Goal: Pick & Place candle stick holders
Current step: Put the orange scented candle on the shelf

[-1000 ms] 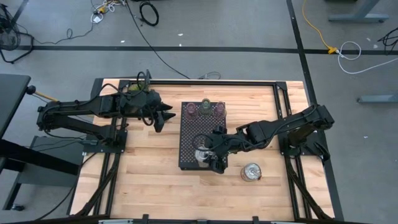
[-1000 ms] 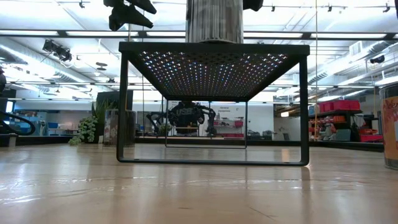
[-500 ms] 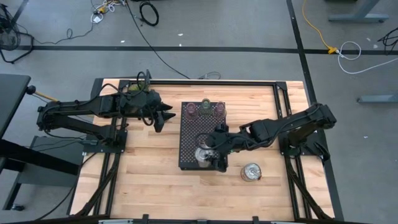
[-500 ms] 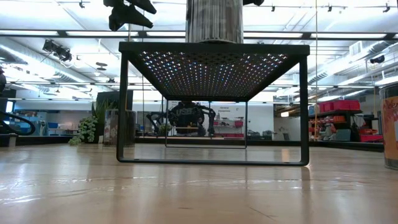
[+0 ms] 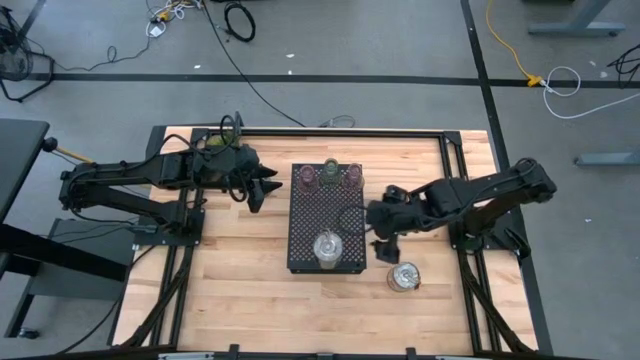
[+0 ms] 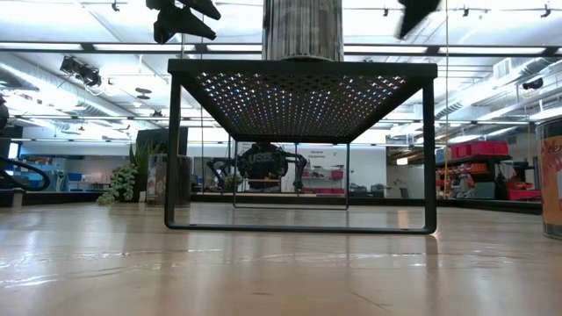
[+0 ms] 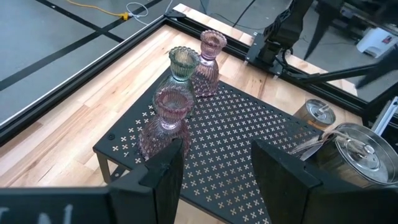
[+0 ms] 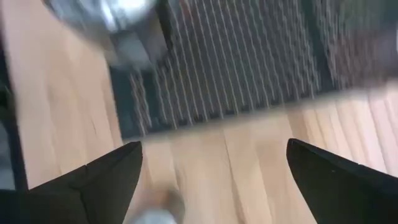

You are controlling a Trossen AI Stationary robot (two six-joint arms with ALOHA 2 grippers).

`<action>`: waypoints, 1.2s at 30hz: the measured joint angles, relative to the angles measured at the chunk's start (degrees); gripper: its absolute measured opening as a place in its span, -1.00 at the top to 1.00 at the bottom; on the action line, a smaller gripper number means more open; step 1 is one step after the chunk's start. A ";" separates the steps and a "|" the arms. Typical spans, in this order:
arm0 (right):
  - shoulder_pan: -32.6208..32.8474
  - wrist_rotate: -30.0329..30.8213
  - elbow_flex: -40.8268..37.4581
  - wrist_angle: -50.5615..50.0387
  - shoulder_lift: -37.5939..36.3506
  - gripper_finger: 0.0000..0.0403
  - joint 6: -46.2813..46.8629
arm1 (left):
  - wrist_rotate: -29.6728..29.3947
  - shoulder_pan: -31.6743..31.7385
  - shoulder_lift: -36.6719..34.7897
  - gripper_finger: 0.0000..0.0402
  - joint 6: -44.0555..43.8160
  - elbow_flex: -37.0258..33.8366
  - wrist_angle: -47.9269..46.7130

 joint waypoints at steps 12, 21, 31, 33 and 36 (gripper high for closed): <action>8.18 -2.85 -11.59 -9.48 -0.01 -0.97 8.35 | 0.00 0.00 0.00 0.05 -0.27 0.00 0.01; 14.91 -7.63 -16.23 -7.61 -0.19 -0.97 13.34 | -0.01 0.01 0.00 0.05 -1.18 0.00 0.06; 20.57 -4.77 -16.31 -1.02 -0.19 -0.97 19.50 | -0.02 0.00 0.00 0.05 -1.55 0.00 0.09; 21.81 -2.99 -16.32 -0.47 -0.19 -0.97 20.15 | -0.02 0.02 0.00 0.05 -1.55 0.00 0.09; 23.04 -1.41 -16.35 -0.34 -0.19 -0.97 21.83 | -0.02 0.01 0.00 0.05 -1.57 0.00 0.15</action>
